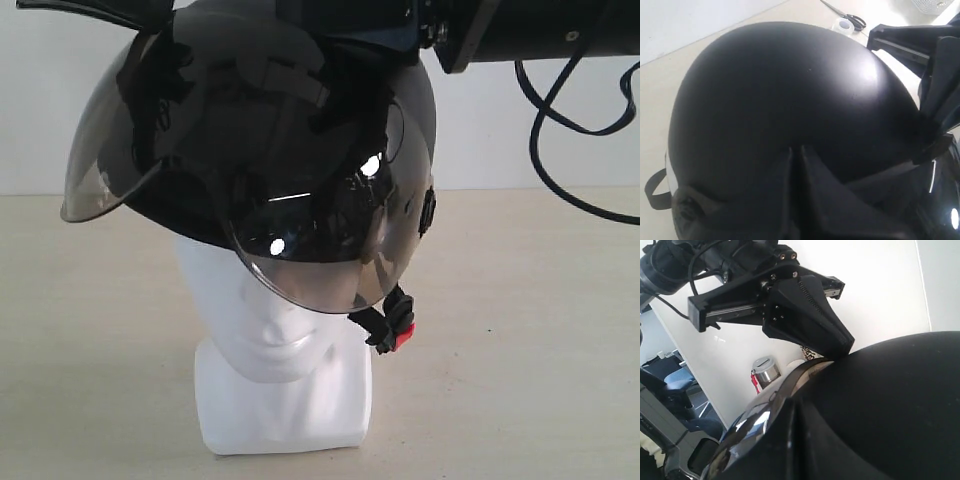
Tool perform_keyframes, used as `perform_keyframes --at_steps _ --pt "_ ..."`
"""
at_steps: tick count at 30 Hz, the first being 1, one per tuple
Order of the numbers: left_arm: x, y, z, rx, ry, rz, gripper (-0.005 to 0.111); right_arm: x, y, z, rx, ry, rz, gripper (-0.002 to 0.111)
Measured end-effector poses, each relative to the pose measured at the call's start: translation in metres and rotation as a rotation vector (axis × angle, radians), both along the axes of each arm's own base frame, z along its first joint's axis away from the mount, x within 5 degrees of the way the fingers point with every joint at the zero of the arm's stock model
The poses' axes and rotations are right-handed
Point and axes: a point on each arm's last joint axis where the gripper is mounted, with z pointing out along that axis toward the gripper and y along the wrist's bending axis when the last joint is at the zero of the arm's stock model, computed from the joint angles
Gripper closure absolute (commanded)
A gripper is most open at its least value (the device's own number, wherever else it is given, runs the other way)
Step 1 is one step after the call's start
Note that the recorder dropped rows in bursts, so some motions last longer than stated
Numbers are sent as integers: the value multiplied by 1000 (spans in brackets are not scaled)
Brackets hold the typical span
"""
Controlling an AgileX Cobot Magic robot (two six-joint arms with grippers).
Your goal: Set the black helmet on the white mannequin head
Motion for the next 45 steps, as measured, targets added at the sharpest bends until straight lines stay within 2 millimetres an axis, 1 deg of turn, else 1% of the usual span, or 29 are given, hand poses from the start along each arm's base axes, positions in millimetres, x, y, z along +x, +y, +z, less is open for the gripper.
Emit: perform_keyframes --at_steps 4,13,16,21,35,38,43,45 --pt "-7 1 -6 -26 11 22 102 -1 0 0 -10 -1 4 108" --pt "-25 6 -8 -23 29 15 102 -3 0 0 -20 9 19 108" --pt "-30 7 -11 -15 43 10 102 -4 0 0 -22 13 24 108" --pt "-32 7 -19 -10 65 10 102 -5 1 -1 -28 20 29 108" --pt "-33 7 -19 -5 66 5 102 -7 0 -2 -68 125 28 108" --pt "-34 8 -20 3 72 -1 102 -9 -1 -4 -93 150 35 108" --pt "-36 8 -23 27 97 -21 102 -14 -2 -9 -166 254 65 108" --pt "-37 8 -25 34 110 -29 102 -16 -3 -9 -188 264 64 108"
